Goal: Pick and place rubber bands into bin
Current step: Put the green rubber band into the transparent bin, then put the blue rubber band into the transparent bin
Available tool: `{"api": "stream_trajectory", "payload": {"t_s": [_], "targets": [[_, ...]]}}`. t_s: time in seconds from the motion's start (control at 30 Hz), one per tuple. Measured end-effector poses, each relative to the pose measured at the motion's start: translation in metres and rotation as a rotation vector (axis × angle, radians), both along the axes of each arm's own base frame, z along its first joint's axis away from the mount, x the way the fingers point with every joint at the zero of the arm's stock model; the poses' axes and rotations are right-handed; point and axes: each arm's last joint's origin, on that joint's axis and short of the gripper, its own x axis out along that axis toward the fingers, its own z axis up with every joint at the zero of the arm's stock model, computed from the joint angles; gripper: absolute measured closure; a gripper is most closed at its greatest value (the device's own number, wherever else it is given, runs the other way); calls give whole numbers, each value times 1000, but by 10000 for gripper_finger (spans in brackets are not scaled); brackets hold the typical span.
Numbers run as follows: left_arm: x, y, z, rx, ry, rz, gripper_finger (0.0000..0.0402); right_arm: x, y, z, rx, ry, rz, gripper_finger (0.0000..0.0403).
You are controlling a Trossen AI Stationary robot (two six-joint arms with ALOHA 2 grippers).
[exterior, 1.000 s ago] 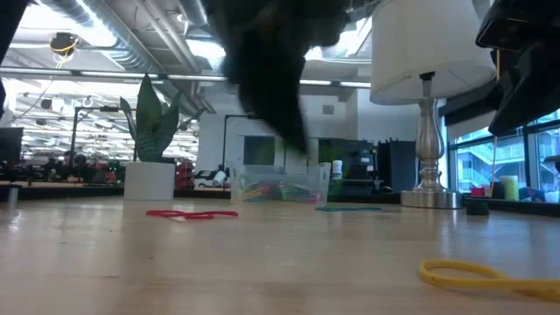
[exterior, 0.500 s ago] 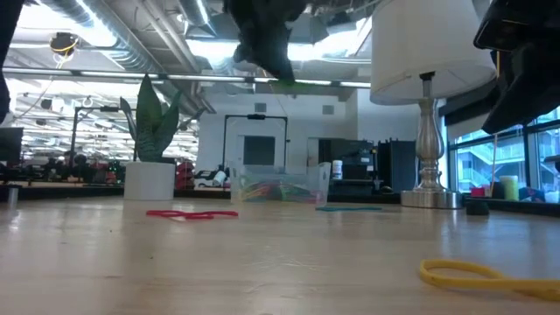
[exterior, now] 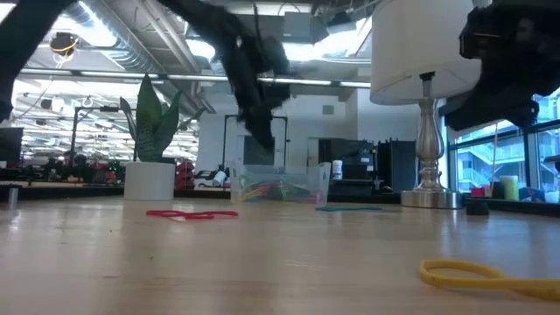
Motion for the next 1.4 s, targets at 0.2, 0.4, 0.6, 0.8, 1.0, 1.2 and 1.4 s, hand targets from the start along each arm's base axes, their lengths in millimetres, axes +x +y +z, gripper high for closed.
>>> {"api": "stream_trajectory", "payload": {"t_s": [0.2,0.4,0.6,0.8,1.0,1.2,1.4], "targets": [[11,19,-44,-85,15,-17,399,5,-9,0,44,-25,-103,382],[12,25,-51,-68,23,-24,350,8,-15,1,84,-44,-170,382],[7,26,-40,-60,8,-11,277,9,-19,0,78,-40,-188,382],[0,13,1,-14,-82,-12,240,9,-19,1,80,-43,-188,382],[-12,-33,57,-29,-191,-14,264,9,-18,1,45,-26,-149,382],[-10,-107,72,-102,-258,-71,356,11,-15,1,28,14,-12,382],[-2,-185,55,-168,-248,-183,399,11,-14,2,6,21,35,382]]}}
